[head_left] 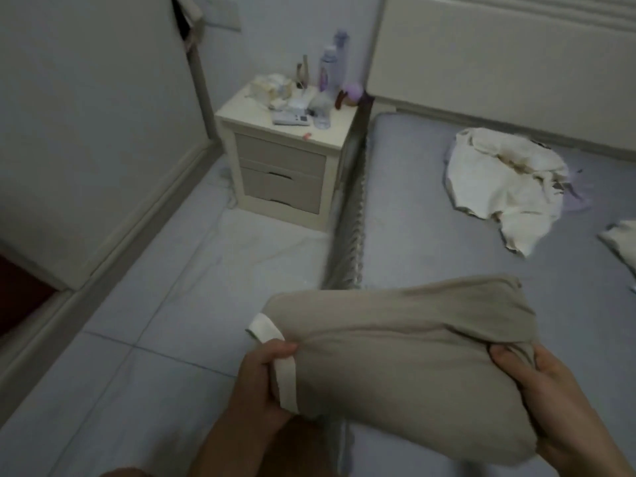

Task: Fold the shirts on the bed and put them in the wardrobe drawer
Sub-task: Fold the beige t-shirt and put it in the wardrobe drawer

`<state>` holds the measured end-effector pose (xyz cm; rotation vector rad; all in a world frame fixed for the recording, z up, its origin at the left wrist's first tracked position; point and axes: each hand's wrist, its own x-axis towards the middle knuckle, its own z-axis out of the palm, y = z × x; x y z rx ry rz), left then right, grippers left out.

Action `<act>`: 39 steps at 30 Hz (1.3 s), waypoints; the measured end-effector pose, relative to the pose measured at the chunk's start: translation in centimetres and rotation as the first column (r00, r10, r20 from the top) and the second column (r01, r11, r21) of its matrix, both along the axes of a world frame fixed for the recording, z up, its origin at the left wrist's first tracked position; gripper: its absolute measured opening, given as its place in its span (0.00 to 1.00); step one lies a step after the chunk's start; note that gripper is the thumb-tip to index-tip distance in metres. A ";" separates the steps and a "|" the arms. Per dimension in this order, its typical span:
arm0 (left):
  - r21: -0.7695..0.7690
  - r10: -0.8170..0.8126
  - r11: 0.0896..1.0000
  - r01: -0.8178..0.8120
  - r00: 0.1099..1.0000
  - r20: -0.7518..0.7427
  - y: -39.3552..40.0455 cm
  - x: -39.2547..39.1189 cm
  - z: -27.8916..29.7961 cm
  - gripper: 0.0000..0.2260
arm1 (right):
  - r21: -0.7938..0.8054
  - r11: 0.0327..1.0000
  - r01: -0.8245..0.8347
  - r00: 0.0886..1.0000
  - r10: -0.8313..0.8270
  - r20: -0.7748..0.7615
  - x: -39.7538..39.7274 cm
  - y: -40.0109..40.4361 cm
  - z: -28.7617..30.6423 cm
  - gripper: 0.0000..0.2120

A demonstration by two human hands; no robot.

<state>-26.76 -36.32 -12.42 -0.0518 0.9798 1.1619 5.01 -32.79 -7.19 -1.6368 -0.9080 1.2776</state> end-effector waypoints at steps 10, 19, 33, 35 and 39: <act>0.093 0.348 0.937 -0.336 0.918 -0.188 3.3 -21.4 23.8 0.12 | -0.003 0.943 -0.334 0.942 0.334 -0.046 -25.4 15.6 22.1 0.09; 0.161 0.621 0.782 -0.602 0.730 -0.285 -3.9 -29.3 43.3 0.26 | 0.027 0.733 -0.680 0.731 0.680 -0.058 -39.7 18.3 39.1 0.09; 0.277 0.950 0.297 -0.914 0.253 -0.183 -14.6 -44.0 44.9 0.19 | 0.102 0.238 -0.966 0.236 0.971 -0.039 -68.8 15.3 42.2 0.09; 0.263 0.959 0.264 -0.928 0.224 -0.171 -15.8 -47.0 44.1 0.17 | 0.120 0.195 -0.973 0.197 0.980 0.002 -73.0 14.1 41.9 0.08; 0.225 0.962 0.245 -0.943 0.207 -0.177 -17.0 -52.4 42.6 0.16 | 0.117 0.126 -0.985 0.134 0.989 0.065 -80.6 12.3 40.8 0.07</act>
